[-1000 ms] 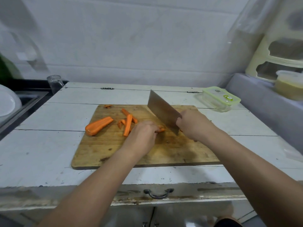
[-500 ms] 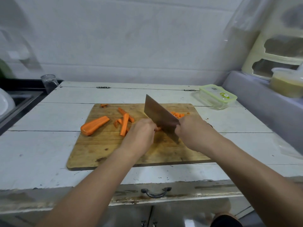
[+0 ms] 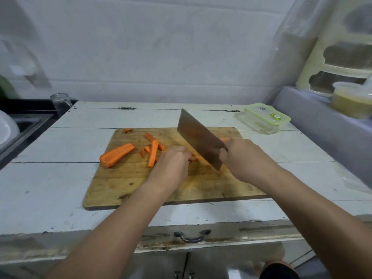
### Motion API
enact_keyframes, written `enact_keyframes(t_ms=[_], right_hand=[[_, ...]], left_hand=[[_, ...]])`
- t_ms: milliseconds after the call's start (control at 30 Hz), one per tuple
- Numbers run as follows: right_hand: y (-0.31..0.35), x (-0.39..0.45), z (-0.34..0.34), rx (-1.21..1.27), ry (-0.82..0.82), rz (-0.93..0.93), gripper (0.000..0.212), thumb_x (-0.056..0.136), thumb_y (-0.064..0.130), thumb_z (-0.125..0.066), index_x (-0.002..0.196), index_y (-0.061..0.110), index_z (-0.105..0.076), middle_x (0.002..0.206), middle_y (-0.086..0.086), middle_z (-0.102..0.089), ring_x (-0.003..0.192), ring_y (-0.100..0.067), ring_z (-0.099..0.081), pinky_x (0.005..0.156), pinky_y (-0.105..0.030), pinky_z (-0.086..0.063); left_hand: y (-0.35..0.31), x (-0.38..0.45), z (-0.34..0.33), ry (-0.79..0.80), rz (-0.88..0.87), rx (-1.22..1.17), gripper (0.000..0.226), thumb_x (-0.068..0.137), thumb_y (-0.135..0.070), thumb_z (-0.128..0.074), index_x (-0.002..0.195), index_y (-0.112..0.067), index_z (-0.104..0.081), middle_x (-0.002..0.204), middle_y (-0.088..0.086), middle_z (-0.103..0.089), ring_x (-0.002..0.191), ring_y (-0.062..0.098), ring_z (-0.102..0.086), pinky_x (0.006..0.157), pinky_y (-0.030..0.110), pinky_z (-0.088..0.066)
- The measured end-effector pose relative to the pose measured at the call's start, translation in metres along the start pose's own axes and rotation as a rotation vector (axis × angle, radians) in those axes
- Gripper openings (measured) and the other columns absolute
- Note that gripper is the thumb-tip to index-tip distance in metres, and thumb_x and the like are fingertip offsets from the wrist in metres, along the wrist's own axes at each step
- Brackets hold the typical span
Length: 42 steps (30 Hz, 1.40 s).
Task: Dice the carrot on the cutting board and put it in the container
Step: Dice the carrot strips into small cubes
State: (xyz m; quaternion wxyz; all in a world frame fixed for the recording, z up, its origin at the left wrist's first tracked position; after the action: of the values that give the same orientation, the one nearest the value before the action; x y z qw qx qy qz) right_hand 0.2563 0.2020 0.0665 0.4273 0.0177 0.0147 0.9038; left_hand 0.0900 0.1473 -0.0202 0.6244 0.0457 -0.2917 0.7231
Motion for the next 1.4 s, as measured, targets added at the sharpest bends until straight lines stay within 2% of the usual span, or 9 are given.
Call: enact_keyframes(t_ms=[133,233,467,600,867,1100,1167,1267,1400], right_hand=[[0.004,0.001,-0.016,-0.008,0.012,0.017,0.025,0.102,0.022,-0.043,0.079,0.017,-0.053,0.080,-0.004,-0.060,0.079,-0.028,-0.063,0.076,-0.037,-0.056],[0.012,0.012,-0.021,-0.012,0.007,0.027,0.024,0.101,0.021,-0.045,0.078,0.017,-0.050,0.071,0.000,-0.048,0.072,-0.025,-0.055,0.071,-0.032,-0.051],[0.004,0.038,-0.014,0.087,0.033,-0.061,0.024,0.102,0.021,-0.043,0.082,0.011,-0.053,0.088,-0.010,-0.060,0.080,-0.031,-0.058,0.071,-0.033,-0.046],[-0.014,0.021,-0.004,0.114,0.049,-0.105,0.018,0.101,0.020,-0.046,0.092,0.010,-0.059,0.082,-0.004,-0.055,0.073,-0.025,-0.058,0.058,-0.029,-0.042],[0.005,0.002,-0.008,0.104,0.059,-0.038,0.020,0.102,0.020,-0.042,0.093,0.012,-0.057,0.089,-0.008,-0.062,0.083,-0.028,-0.062,0.072,-0.040,-0.055],[0.024,0.013,-0.017,0.008,0.057,0.000,0.015,0.100,0.017,-0.048,0.099,0.012,-0.063,0.072,0.002,-0.043,0.072,-0.021,-0.048,0.059,-0.030,-0.036],[0.031,0.023,-0.011,0.013,0.112,-0.020,0.020,0.097,0.010,-0.049,0.110,0.007,-0.065,0.078,-0.001,-0.043,0.076,-0.023,-0.051,0.053,-0.028,-0.033],[0.022,0.026,-0.002,0.054,0.158,-0.086,0.029,0.097,0.006,-0.046,0.118,0.002,-0.066,0.102,-0.010,-0.057,0.095,-0.030,-0.065,0.064,-0.030,-0.043],[-0.011,0.018,-0.002,0.249,0.099,-0.219,0.020,0.100,0.014,-0.043,0.095,0.006,-0.061,0.080,-0.013,-0.065,0.054,-0.028,-0.067,0.051,-0.027,-0.047]], left_hand=[[0.000,0.003,-0.002,-0.003,0.018,-0.006,0.025,0.099,-0.010,-0.060,0.115,-0.018,-0.077,0.114,-0.001,-0.069,0.107,0.017,-0.062,0.098,0.034,-0.053],[0.002,0.007,-0.003,0.040,0.022,0.002,0.027,0.096,-0.005,-0.062,0.116,-0.018,-0.077,0.116,0.000,-0.070,0.110,0.019,-0.062,0.100,0.036,-0.052],[0.009,-0.001,-0.002,0.007,-0.037,0.005,0.028,0.096,-0.006,-0.060,0.112,-0.019,-0.079,0.108,0.000,-0.072,0.108,0.020,-0.057,0.095,0.038,-0.051],[0.010,-0.003,-0.002,0.007,-0.036,-0.008,0.026,0.097,-0.009,-0.062,0.115,-0.019,-0.078,0.108,0.000,-0.072,0.109,0.020,-0.058,0.097,0.038,-0.051],[0.005,-0.004,0.000,-0.010,-0.037,0.010,0.025,0.099,-0.012,-0.060,0.115,-0.020,-0.078,0.112,-0.002,-0.071,0.110,0.017,-0.057,0.099,0.034,-0.050],[0.007,0.000,-0.003,0.022,-0.031,0.005,0.027,0.094,-0.004,-0.060,0.108,-0.017,-0.080,0.105,0.003,-0.071,0.105,0.024,-0.061,0.090,0.041,-0.053],[0.006,-0.002,-0.001,0.037,-0.035,0.011,0.028,0.093,-0.003,-0.060,0.108,-0.017,-0.080,0.104,0.003,-0.071,0.104,0.024,-0.060,0.089,0.041,-0.052],[0.007,-0.006,0.001,0.030,-0.038,-0.013,0.028,0.097,-0.006,-0.060,0.114,-0.019,-0.078,0.108,0.001,-0.072,0.106,0.022,-0.059,0.094,0.039,-0.051],[0.009,-0.006,0.005,0.017,0.029,-0.078,0.025,0.100,-0.013,-0.062,0.118,-0.020,-0.077,0.118,-0.004,-0.073,0.115,0.016,-0.061,0.104,0.025,-0.045]])
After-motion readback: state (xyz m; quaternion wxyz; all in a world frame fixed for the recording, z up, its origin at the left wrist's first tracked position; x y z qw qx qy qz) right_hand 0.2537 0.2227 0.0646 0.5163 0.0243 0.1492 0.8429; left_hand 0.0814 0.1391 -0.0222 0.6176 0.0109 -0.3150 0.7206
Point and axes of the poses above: each hand's wrist, its own x-axis towards the middle knuckle, its own z-axis out of the back of the hand, y = z × x, the point moved 3 cm from there along x, towards the middle knuckle
